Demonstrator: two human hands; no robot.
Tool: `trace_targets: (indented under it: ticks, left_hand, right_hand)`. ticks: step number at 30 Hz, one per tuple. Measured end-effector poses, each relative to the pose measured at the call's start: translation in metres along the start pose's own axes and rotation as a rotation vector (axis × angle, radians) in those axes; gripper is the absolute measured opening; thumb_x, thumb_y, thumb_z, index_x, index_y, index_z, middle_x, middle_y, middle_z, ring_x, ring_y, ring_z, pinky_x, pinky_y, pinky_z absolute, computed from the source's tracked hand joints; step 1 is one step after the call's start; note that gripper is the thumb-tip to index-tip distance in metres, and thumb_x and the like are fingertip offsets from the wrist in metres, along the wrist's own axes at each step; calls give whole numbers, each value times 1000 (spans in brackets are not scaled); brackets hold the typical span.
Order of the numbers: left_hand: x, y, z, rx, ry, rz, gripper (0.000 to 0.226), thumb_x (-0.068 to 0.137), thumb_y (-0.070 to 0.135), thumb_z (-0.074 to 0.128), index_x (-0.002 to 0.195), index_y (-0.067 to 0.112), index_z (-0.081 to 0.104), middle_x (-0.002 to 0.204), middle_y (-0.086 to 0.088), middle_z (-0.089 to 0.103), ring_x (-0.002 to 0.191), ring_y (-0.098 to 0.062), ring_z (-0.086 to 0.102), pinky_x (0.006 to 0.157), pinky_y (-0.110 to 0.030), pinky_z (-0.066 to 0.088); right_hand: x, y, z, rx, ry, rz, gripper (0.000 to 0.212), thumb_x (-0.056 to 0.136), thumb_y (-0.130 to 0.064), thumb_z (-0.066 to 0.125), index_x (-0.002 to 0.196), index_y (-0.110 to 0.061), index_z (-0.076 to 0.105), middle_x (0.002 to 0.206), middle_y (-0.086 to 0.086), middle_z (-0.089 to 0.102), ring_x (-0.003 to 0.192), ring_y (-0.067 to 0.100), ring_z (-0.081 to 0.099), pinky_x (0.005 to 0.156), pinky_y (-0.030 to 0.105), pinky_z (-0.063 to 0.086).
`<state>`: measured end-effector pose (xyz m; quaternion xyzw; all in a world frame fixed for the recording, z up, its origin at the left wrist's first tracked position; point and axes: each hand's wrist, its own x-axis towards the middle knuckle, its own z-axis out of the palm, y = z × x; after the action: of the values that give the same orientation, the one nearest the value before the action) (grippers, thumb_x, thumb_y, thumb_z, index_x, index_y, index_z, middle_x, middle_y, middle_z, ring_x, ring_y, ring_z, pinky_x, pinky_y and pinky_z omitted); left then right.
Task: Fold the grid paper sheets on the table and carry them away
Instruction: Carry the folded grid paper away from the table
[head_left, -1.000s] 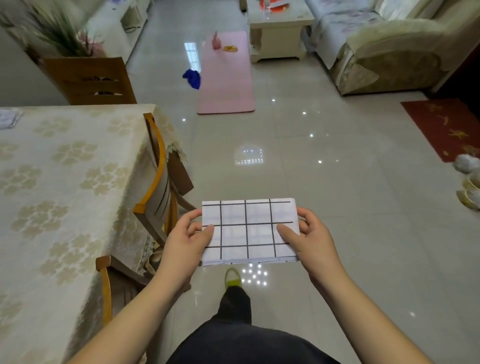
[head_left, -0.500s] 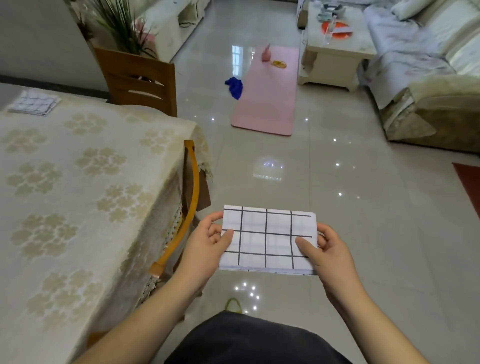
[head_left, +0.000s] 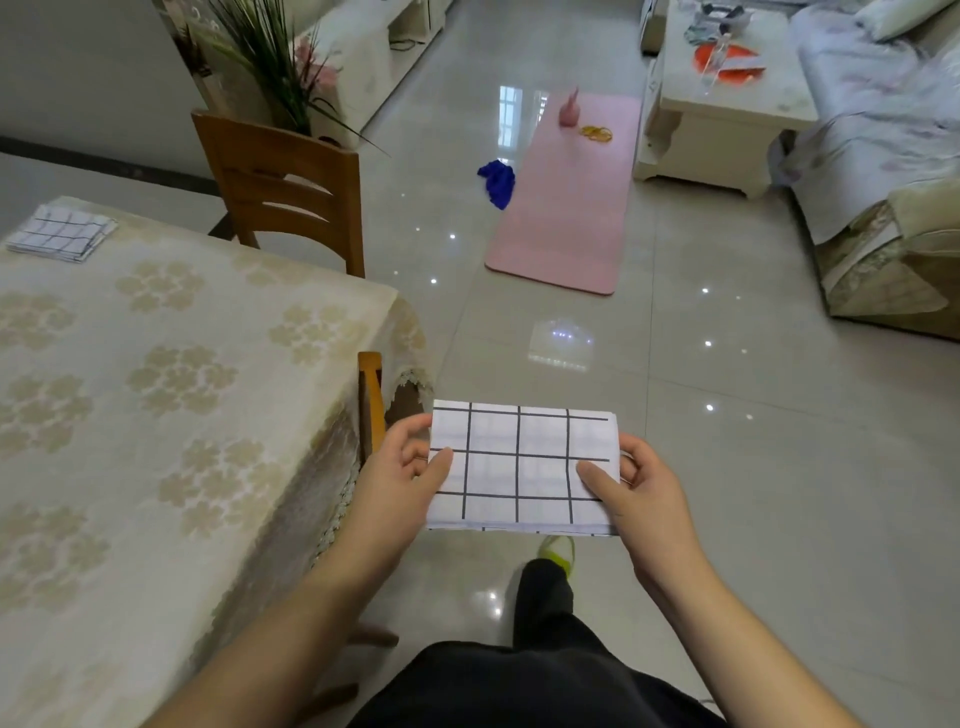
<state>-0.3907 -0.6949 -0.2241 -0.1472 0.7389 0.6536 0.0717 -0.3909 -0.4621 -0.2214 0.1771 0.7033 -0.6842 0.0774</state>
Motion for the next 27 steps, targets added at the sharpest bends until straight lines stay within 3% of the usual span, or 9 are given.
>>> trace_targets:
  ticks: [3,8,11,13,17,21,23,25,27]
  left_hand:
    - [41,14,19,15,38,10,33,94,15,62,116,39,53,96,3,73,89,-15,71,80,-33,58]
    - [115,47,56,16,78,-8,33,93,9,62,116,33,57,95,-7,73,90,-27,70,88,-49,56]
    - [152,68,77,17,87,-29,34,94,10,60,123,28,55,100,-8,74,96,-31,69,93,-53,52]
    - [173,78,86,25,94,-28,35,95,13,59,124,31,54,102,-7,74,99,-31,69,95,-52,52]
    - [209,93,96,15,124,-33,40,93,25,62,131,29,52,103,-17,70,101,-39,65,94,-56,51]
    - [245,101,103,-86,164,-64,53,76,42,70,127,31,57,104,-33,60,100,-49,61,94,-66,45]
    - [267,105,102,-94,192,-76,43,81,33,72,123,32,58,101,-29,64,96,-39,65,93,-60,50]
    - [289,107,100,-82,207,-75,34,92,16,65,121,32,57,94,-13,72,95,-28,70,85,-42,57]
    - [315,108,96,-76,219,-74,36,93,12,62,125,29,55,93,-7,74,93,-24,71,84,-40,57]
  right_hand:
    - [50,-13,-6,12,-25,-2,29,88,-5,67,112,-22,64,100,-3,76,89,15,73,69,29,56]
    - [138,-50,-25,-6,-77,-9,26,89,-10,65,109,-27,64,98,-7,76,87,15,73,64,32,57]
    - [184,-73,-38,-61,-114,-15,26,89,-15,65,110,-30,64,99,-9,75,89,14,72,74,44,60]
    - [214,-86,-43,-85,-135,-30,26,90,-16,66,111,-30,64,100,-10,74,89,10,72,78,42,60]
    - [261,-106,-44,-94,-170,-34,26,90,-16,66,110,-32,64,98,-10,74,86,11,71,69,36,60]
    - [303,-119,-38,-104,-218,-45,27,90,-13,66,111,-29,63,97,-13,74,85,7,71,69,27,58]
    - [327,-124,-31,-114,-229,-41,28,90,-12,66,113,-28,63,98,-11,74,86,8,71,72,29,58]
    - [352,-129,-21,-130,-236,-39,29,89,-11,67,114,-26,64,101,-8,74,91,12,71,77,35,59]
    - [378,-136,-9,-150,-247,-43,30,88,-11,67,115,-26,64,103,-7,74,93,13,71,81,38,59]
